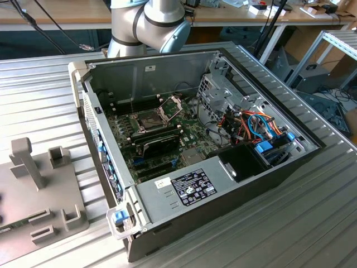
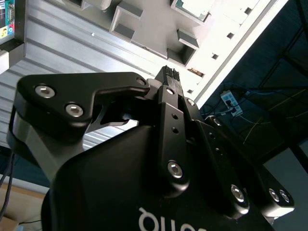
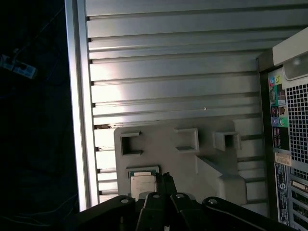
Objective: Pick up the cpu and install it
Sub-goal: 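Reach for the cpu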
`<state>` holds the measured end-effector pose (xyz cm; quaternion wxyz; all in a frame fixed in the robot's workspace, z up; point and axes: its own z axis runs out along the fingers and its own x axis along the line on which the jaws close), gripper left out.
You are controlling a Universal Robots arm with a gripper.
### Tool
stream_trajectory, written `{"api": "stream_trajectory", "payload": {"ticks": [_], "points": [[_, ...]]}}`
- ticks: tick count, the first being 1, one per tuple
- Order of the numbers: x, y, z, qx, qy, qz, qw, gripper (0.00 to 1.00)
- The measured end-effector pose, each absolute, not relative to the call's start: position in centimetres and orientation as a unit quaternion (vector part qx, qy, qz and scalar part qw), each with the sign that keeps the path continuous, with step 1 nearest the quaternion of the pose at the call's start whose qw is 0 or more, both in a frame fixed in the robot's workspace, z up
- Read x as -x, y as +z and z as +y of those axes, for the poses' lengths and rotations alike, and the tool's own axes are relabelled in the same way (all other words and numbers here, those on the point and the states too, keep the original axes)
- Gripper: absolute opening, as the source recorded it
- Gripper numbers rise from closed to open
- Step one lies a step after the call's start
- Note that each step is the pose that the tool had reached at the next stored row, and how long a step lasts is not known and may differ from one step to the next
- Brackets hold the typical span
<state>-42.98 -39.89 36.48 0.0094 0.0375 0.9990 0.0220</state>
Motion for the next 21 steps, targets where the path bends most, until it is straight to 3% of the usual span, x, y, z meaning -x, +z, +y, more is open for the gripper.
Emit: {"api": "stream_trajectory", "payload": {"ticks": [3, 21], "points": [[43.8, 35.1, -40.0, -0.038, 0.019, 0.999, 0.008, 0.11], [44.3, 34.4, -42.5, -0.037, 0.012, 0.999, 0.007, 0.11]]}}
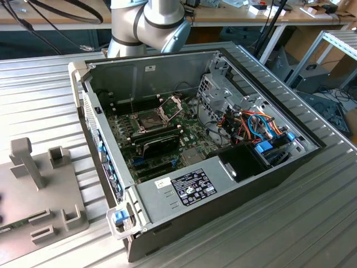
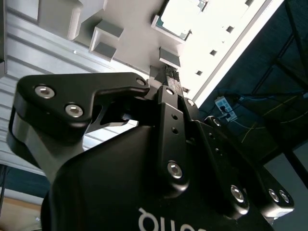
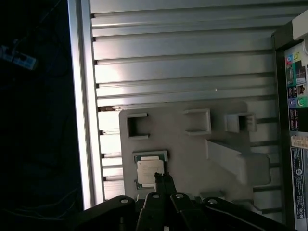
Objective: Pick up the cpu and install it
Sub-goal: 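Reach for the cpu, then pick up the cpu and move it towards the insertion slot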
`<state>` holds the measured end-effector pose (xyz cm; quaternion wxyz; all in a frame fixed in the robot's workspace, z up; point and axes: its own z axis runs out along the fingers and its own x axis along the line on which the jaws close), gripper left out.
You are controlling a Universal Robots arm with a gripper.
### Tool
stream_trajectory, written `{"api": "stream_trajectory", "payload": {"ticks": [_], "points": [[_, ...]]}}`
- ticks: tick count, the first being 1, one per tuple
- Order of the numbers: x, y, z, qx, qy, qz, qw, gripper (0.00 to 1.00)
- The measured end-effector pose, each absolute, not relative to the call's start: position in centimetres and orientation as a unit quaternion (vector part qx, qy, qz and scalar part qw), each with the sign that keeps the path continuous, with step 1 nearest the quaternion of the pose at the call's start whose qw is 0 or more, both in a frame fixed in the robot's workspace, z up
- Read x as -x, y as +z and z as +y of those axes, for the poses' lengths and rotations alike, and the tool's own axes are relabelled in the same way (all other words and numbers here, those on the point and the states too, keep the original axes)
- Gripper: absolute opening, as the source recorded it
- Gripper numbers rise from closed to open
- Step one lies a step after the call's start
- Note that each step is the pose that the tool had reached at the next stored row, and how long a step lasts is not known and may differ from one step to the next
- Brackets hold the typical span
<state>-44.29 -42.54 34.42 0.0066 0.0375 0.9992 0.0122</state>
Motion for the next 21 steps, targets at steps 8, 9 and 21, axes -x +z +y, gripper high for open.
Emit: {"api": "stream_trajectory", "payload": {"ticks": [8, 9, 21], "points": [[44.82, 33.77, -42.99, -0.037, 0.009, 0.999, 0.006, 0.11], [44.82, 33.7, -42.99, -0.037, 0.009, 0.999, 0.006, 0.11], [44.82, 33.69, -42.99, -0.037, 0.009, 0.999, 0.006, 0.17]]}}
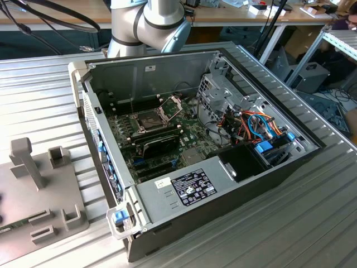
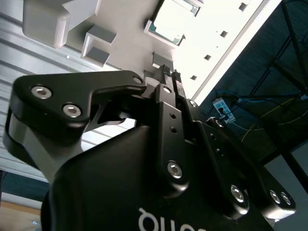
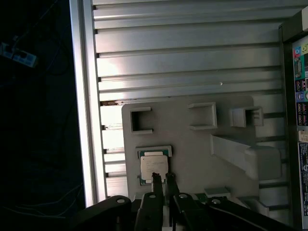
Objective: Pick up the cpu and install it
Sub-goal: 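Pick up the cpu and move it towards the insertion slot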
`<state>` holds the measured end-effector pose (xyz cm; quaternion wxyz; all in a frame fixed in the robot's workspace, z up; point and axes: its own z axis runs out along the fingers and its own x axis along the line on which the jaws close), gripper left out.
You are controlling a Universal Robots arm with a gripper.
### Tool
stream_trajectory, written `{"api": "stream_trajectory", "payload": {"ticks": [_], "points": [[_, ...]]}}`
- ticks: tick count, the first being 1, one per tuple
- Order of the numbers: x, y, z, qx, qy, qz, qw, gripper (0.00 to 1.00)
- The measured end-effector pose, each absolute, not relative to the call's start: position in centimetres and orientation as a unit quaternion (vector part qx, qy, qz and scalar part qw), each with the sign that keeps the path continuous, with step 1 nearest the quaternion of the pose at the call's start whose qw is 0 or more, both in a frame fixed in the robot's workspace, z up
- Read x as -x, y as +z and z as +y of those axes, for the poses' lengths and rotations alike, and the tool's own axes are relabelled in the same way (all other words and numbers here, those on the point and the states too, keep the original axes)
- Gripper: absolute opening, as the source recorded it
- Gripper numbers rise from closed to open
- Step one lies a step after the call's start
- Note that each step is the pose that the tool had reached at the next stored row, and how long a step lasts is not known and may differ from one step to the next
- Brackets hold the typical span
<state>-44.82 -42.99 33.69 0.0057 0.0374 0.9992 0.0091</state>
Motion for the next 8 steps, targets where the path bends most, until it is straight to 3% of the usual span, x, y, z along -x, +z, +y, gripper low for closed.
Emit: {"api": "stream_trajectory", "payload": {"ticks": [4, 5, 7, 8], "points": [[44.82, 33.69, -42.99, -0.037, 0.009, 0.999, 0.006, 0.36], [44.82, 33.68, -42.99, -0.037, 0.009, 0.999, 0.006, 0.36], [44.82, 33.68, -42.99, -0.037, 0.009, 0.999, 0.006, 0.48], [44.82, 33.68, -42.99, -0.037, 0.009, 0.999, 0.006, 0.48]]}}
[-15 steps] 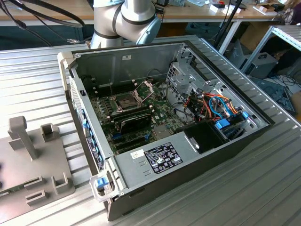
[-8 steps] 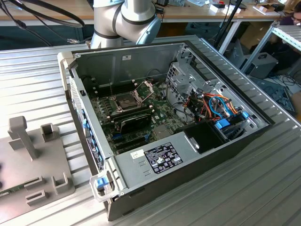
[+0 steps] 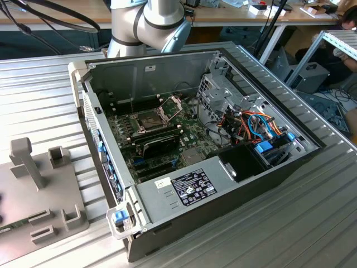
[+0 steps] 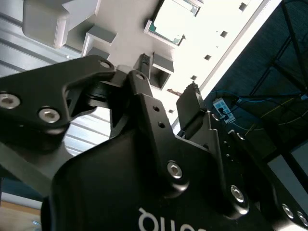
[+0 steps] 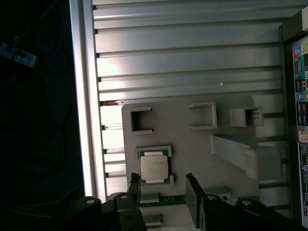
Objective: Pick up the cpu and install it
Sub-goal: 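Pick up the cpu and move it towards the insertion slot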
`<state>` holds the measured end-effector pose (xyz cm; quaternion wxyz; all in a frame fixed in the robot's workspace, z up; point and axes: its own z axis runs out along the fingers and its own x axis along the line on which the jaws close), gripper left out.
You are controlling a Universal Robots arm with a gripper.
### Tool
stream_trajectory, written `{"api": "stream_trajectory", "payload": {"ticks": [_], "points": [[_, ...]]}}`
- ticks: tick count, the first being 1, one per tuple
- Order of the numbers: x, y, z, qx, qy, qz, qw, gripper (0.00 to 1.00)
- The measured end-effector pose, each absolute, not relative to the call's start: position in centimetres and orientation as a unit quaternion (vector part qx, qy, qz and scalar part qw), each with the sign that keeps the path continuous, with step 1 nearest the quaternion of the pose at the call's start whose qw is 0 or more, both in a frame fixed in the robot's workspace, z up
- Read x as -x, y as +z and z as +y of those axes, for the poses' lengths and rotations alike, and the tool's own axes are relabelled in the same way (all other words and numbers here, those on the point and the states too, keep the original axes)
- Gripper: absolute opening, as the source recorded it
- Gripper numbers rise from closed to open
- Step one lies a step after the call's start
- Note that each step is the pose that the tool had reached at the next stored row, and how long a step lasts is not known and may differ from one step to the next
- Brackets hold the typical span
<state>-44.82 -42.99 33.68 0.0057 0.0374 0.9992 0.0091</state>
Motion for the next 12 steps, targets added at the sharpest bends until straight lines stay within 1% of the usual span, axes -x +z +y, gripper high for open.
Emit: {"api": "stream_trajectory", "payload": {"ticks": [2, 8, 12], "points": [[44.8, 33.7, -43.0, -0.037, 0.009, 0.999, 0.006, 0.6], [44.8, 33.4, -43.0, -0.037, 0.009, 0.999, 0.006, 0.6], [44.8, 32.5, -43.0, -0.037, 0.009, 0.999, 0.006, 0.6]]}}
